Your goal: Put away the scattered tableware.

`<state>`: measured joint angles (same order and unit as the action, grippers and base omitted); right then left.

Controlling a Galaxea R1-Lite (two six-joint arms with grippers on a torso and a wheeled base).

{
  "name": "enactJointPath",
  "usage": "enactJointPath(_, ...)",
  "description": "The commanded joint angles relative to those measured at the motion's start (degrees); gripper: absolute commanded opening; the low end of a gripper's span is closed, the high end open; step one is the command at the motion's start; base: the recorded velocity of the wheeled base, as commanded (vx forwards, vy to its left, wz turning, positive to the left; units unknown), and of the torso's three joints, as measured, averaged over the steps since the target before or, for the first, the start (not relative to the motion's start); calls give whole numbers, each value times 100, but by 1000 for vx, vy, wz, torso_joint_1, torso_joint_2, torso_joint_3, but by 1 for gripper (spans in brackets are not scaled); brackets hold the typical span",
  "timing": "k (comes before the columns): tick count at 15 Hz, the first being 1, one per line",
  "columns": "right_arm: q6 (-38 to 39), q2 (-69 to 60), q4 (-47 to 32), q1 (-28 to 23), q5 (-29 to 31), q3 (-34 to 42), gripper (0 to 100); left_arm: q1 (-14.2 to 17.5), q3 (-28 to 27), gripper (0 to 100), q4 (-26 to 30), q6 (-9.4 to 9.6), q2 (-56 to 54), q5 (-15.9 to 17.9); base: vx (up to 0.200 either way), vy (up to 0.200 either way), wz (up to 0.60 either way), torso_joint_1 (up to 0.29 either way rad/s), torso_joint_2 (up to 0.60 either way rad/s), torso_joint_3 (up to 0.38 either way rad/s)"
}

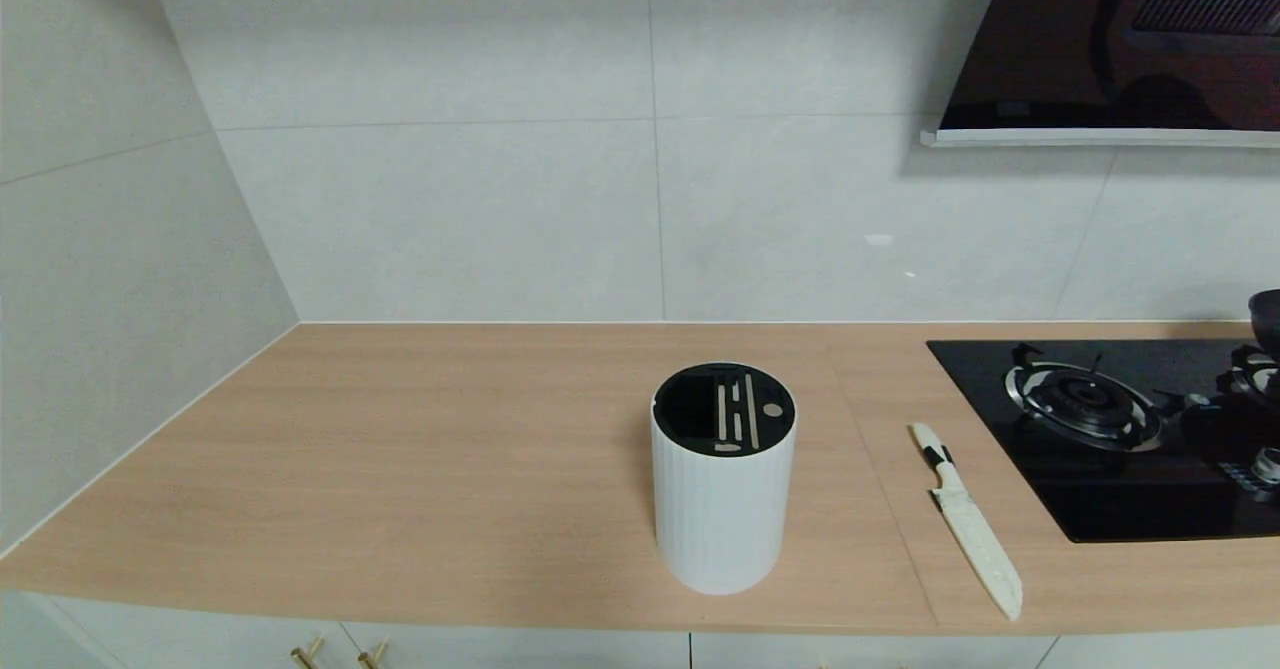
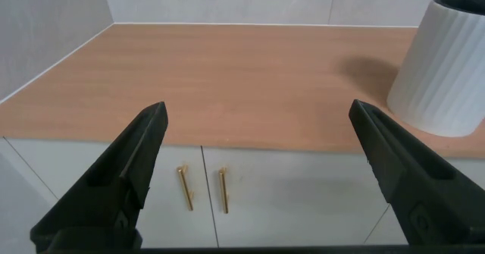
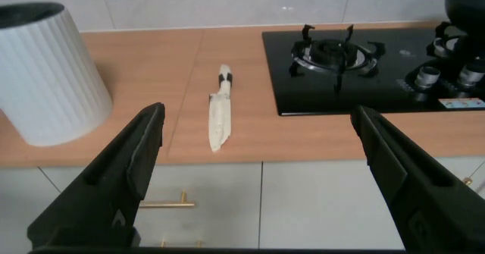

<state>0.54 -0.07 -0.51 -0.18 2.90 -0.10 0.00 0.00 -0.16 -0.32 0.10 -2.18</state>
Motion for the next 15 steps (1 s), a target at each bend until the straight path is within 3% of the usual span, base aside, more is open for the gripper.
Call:
enactJointPath(1, -1, 7, -2, 1, 0, 1, 100, 0, 0, 100, -2, -3, -1, -2, 0, 0, 0, 0, 0, 0)
enactJointPath(9, -265, 7, 7, 1, -26, -8, 100, 0, 0, 100, -2, 5, -1, -2, 0, 0, 0, 0, 0, 0)
enactJointPath(11, -238, 104, -19, 27, -176, -430, 100, 0, 0, 100, -2, 5, -1, -2, 0, 0, 0, 0, 0, 0)
enactJointPath(15, -194, 1484, -2, 80, -317, -975, 100, 0, 0, 100, -2, 5, -1, -2, 0, 0, 0, 0, 0, 0)
